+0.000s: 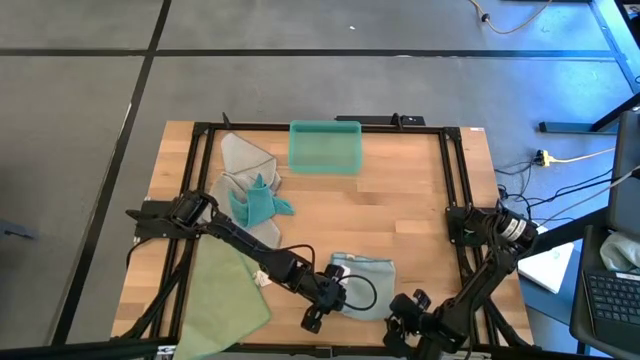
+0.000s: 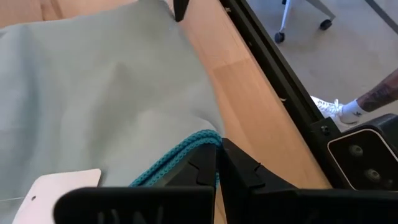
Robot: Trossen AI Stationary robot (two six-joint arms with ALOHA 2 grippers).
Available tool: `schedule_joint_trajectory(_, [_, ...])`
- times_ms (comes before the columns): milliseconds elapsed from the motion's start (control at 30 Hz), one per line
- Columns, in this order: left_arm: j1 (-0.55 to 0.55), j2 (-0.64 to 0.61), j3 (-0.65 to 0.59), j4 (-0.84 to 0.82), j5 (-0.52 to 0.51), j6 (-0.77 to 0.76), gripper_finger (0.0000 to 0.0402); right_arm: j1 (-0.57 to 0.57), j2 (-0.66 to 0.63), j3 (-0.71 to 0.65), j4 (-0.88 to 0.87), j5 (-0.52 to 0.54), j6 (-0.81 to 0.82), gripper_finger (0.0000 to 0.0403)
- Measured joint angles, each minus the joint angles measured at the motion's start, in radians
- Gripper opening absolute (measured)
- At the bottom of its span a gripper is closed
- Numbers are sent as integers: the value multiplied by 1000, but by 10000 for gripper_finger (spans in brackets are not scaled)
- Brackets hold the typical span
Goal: Fold microfiber towels
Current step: Put the folded light blue towel into the bin
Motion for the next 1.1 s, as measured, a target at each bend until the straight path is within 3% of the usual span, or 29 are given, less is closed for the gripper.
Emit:
schedule_joint_trajectory(233, [-1,-3,-1,-3,-10,-27,0,0,-50,0,-15,-37,-3,13])
schedule_joint_trajectory(567, [-1,-79,-2,-74,-28,-77,0,5,-193,0,-54,56,-7,4])
schedule_joint_trajectory(733, [18,-198,-1,-142,-119,-74,0,0,-303,15,-84,131,-109,3])
schedule_joint_trajectory(967, [58,-365,0,-200,-284,-26,0,-46,-419,101,-250,188,-279,2])
schedule_joint_trajectory(1100, [84,-407,-1,-246,-324,-18,0,-84,-450,166,-346,216,-361,1])
